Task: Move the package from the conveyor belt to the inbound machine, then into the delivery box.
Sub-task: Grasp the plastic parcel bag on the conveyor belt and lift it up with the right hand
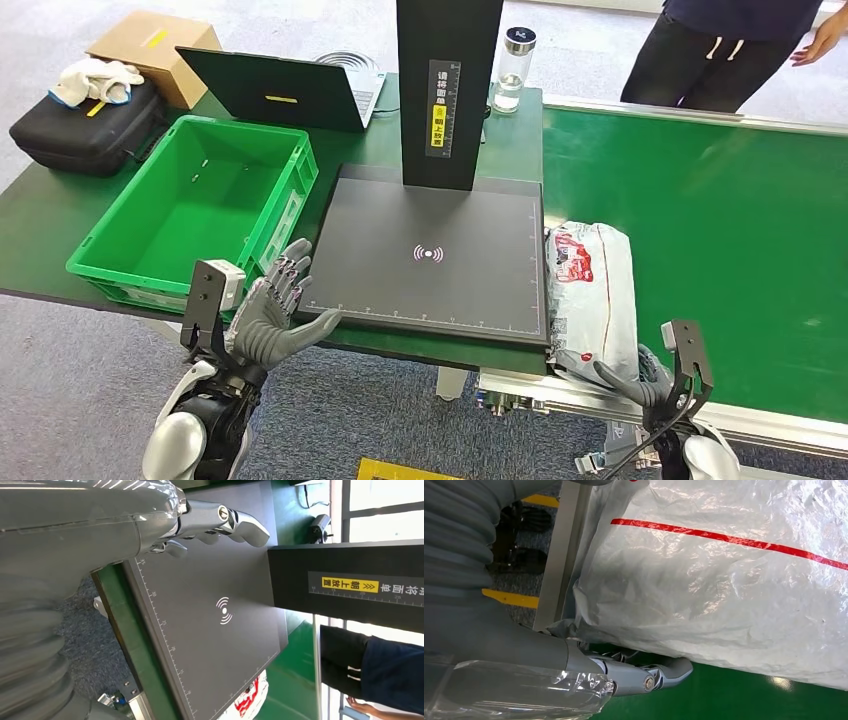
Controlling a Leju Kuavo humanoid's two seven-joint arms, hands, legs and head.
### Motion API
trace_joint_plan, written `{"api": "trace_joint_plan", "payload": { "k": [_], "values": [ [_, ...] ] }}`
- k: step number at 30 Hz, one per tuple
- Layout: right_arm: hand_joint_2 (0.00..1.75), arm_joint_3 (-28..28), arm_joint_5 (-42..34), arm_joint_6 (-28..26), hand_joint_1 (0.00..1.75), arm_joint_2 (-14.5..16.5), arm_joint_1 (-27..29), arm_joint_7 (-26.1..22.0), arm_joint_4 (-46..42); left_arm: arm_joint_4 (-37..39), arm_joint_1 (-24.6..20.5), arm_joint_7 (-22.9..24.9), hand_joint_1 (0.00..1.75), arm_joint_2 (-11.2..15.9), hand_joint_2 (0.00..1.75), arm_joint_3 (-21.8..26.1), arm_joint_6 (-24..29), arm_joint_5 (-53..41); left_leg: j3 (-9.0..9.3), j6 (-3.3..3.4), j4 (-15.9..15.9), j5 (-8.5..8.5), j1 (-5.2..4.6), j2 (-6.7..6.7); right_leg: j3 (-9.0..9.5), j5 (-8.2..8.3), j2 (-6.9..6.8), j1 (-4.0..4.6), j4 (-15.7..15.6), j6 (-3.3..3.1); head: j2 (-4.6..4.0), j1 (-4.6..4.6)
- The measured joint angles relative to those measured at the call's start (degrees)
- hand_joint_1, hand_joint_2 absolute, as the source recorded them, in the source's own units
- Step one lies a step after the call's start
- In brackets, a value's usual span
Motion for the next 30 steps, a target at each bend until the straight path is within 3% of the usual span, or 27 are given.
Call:
{"api": "trace_joint_plan", "payload": {
  "k": [4,5,8,9,30],
  "values": [
    [1.75,0.0,0.3,0.0,0.00,0.1,0.0,0.3,0.0,0.0,0.1,0.0,0.00,0.0,1.75,0.0,0.0,0.0,0.00,0.00,0.0,0.00,0.00,0.00,0.00,0.00,0.00,0.00,0.0,0.00,0.00,0.00],
    [1.75,0.0,0.4,-0.1,0.08,0.1,0.0,0.4,-0.1,0.0,0.2,0.0,0.00,0.0,1.75,0.0,0.0,0.0,0.00,0.00,0.0,0.00,0.00,0.00,0.00,0.00,0.00,0.00,0.0,0.00,0.00,0.00],
    [1.75,0.0,0.6,-0.2,1.39,0.1,0.0,0.7,-0.1,-0.1,0.3,0.0,0.00,0.0,1.75,0.0,-0.1,0.0,0.00,0.00,0.0,0.00,0.00,0.00,0.00,-0.01,0.00,0.00,0.0,0.01,0.00,0.00],
    [1.75,0.0,0.6,-0.3,1.75,0.1,-0.1,0.8,-0.2,-0.1,0.3,0.0,0.00,0.0,1.75,0.0,-0.1,0.0,0.00,0.00,0.0,0.00,0.00,0.00,0.00,-0.01,0.00,0.00,0.0,0.01,0.00,0.00],
    [1.75,-0.1,0.3,1.6,1.75,-1.2,1.7,1.7,-3.9,-0.7,0.5,0.0,0.00,0.0,1.75,0.3,-0.2,0.0,-0.06,0.00,0.0,0.00,0.00,-0.01,-0.06,-0.01,0.00,0.00,0.0,0.00,0.00,0.00]
  ]
}}
